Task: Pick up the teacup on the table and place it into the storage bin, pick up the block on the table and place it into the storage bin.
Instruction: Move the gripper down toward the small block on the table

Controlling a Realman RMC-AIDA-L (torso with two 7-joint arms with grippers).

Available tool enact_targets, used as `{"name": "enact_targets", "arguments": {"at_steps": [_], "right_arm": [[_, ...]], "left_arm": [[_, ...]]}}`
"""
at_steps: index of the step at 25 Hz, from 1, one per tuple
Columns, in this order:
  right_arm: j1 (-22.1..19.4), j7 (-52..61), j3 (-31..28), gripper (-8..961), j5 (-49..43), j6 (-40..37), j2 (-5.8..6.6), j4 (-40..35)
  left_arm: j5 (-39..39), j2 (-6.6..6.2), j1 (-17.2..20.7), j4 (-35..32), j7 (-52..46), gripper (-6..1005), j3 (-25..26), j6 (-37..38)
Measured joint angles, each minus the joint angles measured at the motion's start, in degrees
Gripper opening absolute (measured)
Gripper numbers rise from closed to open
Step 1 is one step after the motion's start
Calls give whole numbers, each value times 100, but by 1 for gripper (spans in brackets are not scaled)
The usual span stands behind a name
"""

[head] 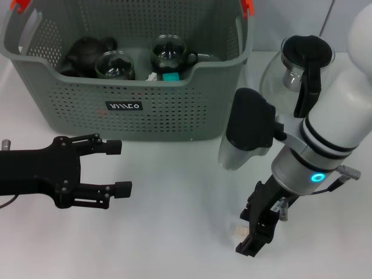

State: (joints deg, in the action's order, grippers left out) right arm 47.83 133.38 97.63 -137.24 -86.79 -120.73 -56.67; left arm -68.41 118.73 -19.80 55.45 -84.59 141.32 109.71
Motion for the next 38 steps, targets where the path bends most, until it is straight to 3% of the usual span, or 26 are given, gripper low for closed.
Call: {"name": "enact_targets", "arguments": {"at_steps": [7, 31, 38], "right_arm": [[-15, 83, 199, 745, 20, 134, -12, -1], [-63, 206, 488, 432, -13, 471, -3, 39], [-64, 207, 493, 428, -21, 515, -2, 58]], "left_arm": [[25, -2, 0, -16, 80, 908, 0, 0], [31, -69, -50, -246, 141, 908, 0, -21], [29, -70, -52, -245, 145, 908, 1, -22]]}}
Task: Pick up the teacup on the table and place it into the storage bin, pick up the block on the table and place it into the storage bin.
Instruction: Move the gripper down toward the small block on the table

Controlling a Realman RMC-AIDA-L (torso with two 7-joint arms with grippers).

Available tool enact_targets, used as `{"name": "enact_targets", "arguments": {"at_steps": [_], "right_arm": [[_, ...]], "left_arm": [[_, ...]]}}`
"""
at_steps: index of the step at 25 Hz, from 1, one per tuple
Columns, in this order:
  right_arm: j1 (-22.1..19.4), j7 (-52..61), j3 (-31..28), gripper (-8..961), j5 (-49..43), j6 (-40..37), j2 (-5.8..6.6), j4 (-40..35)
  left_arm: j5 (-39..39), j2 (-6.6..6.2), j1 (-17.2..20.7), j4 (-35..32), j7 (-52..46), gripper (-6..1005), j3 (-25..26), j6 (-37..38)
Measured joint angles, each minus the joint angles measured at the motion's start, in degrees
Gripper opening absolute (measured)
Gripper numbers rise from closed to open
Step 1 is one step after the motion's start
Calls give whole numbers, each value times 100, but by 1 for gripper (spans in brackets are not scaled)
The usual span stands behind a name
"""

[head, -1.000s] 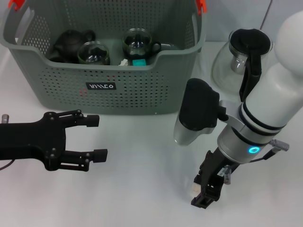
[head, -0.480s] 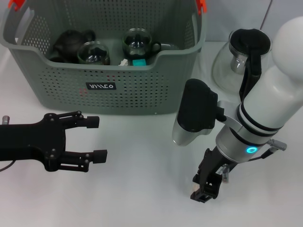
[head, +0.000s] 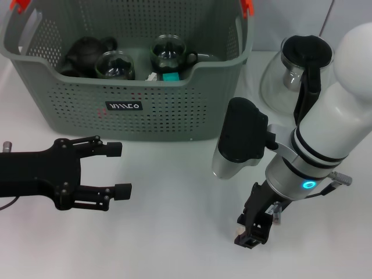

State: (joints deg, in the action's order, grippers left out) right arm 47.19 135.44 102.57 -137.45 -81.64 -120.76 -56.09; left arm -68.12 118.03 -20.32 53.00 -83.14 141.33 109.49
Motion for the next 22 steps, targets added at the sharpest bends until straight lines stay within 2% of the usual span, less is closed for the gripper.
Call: {"name": "enact_targets", "arguments": {"at_steps": [4, 9, 22], "right_arm": [[-6, 0, 6, 425, -1, 23, 0, 2], [-8, 0, 9, 335, -5, 34, 8, 4], [-8, 0, 62, 288, -10, 45, 0, 20]], "left_arm": [[0, 0, 1, 0, 0, 908, 0, -13], [0, 0, 1, 0, 0, 908, 0, -22], [0, 0, -17, -44, 0, 908, -8, -25]]}}
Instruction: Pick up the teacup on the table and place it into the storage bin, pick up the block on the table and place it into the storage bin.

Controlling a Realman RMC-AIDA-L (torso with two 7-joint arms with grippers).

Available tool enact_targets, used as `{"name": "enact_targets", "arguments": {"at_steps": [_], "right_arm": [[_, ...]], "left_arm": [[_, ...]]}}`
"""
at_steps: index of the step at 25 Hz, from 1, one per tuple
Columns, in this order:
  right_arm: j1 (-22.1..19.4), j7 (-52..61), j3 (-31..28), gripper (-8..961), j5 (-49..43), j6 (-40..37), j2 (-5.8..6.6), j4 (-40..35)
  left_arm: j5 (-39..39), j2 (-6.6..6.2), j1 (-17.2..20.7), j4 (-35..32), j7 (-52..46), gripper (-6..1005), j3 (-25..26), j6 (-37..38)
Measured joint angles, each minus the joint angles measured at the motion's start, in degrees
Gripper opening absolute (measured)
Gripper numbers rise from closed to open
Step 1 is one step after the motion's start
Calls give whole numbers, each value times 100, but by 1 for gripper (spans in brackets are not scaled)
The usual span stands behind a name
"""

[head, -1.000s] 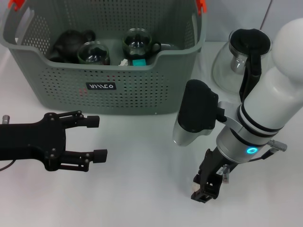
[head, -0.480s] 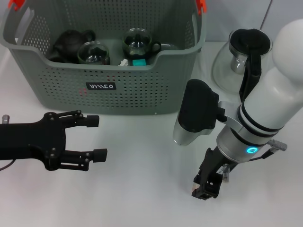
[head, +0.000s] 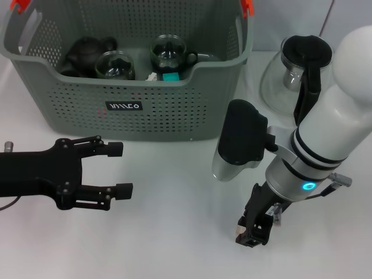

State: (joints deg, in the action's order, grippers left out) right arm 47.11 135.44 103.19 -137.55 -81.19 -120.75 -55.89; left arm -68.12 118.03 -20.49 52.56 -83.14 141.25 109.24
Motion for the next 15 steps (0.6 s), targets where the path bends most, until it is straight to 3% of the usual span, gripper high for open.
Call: {"name": "enact_targets", "arguments": {"at_steps": [15], "right_arm": [[-9, 99, 104, 233, -2, 2, 3, -13]], "left_arm": [[0, -2, -7, -25, 0, 908, -1, 1]]}}
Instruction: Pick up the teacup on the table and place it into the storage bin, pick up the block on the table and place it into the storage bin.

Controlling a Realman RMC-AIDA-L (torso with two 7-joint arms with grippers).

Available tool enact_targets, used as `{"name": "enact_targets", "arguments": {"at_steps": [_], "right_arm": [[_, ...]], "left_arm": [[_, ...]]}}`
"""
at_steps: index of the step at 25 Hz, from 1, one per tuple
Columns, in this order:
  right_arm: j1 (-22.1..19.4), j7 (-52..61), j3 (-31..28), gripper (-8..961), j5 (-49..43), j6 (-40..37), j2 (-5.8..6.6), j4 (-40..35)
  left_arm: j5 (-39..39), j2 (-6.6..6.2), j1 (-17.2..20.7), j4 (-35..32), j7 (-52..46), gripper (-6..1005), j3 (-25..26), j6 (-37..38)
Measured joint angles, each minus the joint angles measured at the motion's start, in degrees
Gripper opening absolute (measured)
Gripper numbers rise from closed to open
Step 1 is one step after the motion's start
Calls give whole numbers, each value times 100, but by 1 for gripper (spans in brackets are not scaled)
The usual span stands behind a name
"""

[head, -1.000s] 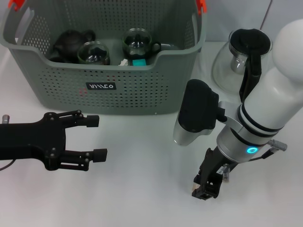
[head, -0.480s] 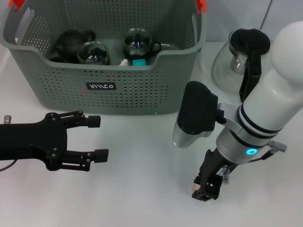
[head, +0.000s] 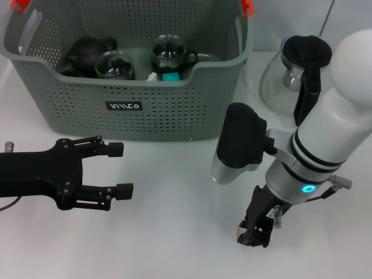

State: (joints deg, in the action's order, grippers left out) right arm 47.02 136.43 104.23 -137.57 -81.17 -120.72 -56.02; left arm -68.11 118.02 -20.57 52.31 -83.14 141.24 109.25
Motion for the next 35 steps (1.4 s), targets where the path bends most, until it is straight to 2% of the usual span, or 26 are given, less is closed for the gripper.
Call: {"name": "enact_targets", "arguments": {"at_steps": [7, 11, 18, 22, 25, 28, 33, 35], "right_arm": [[-13, 94, -44, 208, -22, -24, 23, -116], [-142, 100, -243, 215, -25, -194, 43, -499], [-556, 58, -1331, 228, 99, -793, 50, -1899], [-605, 41, -2023, 236, 505, -991, 48, -2785], [-485, -4, -2493, 241, 731, -876, 48, -3141], [-219, -80, -2897, 247, 840, -550, 49, -3126], [199, -296, -3191, 256, 826, 263, 51, -2630], [459, -382, -3329, 259, 817, 695, 63, -2148]], "left_arm": [[0, -11, -9, -2, 0, 908, 0, 1], [0, -52, -6, -2, 0, 908, -9, 50], [0, -109, 70, -2, 14, 908, -3, 107], [0, -119, 78, -2, 84, 908, 2, 96], [0, -125, 67, -34, 163, 908, 1, 67], [-5, -139, 34, -80, 213, 908, 1, 69], [-18, -128, -25, -122, 239, 908, -8, 74], [-9, -122, -50, -147, 244, 908, -21, 58]]}}
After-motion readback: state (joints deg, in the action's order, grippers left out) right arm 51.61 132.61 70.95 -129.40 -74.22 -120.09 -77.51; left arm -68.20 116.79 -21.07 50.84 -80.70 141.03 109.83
